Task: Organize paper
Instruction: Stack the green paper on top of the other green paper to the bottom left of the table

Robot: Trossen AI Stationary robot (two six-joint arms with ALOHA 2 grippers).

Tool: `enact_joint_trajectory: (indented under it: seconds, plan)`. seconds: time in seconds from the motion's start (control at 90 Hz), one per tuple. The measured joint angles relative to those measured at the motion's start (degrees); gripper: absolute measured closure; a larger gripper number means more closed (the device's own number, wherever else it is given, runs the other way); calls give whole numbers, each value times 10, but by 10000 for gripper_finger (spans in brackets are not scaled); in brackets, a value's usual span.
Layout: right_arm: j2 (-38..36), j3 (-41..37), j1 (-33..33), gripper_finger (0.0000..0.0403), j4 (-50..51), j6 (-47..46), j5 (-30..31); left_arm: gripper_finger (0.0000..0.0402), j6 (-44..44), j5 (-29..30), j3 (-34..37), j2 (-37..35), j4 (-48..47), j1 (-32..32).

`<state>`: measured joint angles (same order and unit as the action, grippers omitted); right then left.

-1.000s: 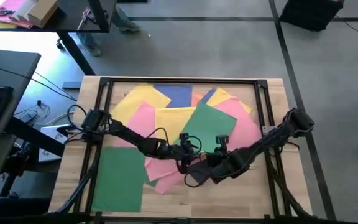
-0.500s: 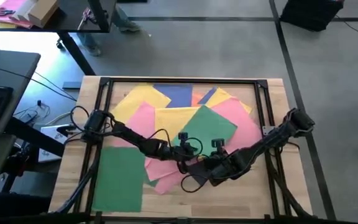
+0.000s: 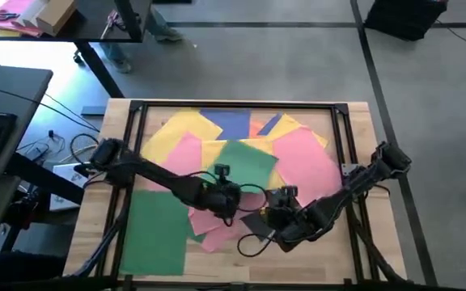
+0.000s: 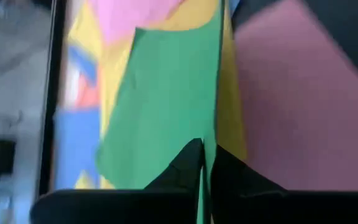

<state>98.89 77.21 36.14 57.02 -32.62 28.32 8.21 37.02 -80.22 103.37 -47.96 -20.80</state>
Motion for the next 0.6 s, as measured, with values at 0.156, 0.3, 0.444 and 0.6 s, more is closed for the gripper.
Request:
enact_joint_trajectory:
  seconds: [0.156,0.3,0.444,0.6]
  plan:
    - [0,-12,15,234,-23,-4,15,401,209,-92,-3,-59,-204,-49]
    - [1,-13,19,235,-34,1,35,401,339,-166,-3,-74,-286,-122]
    - [1,-13,18,236,-50,9,36,401,451,-218,-2,-68,-299,-197]
    - [2,-13,17,236,-65,21,42,401,544,-232,-2,-48,-287,-272]
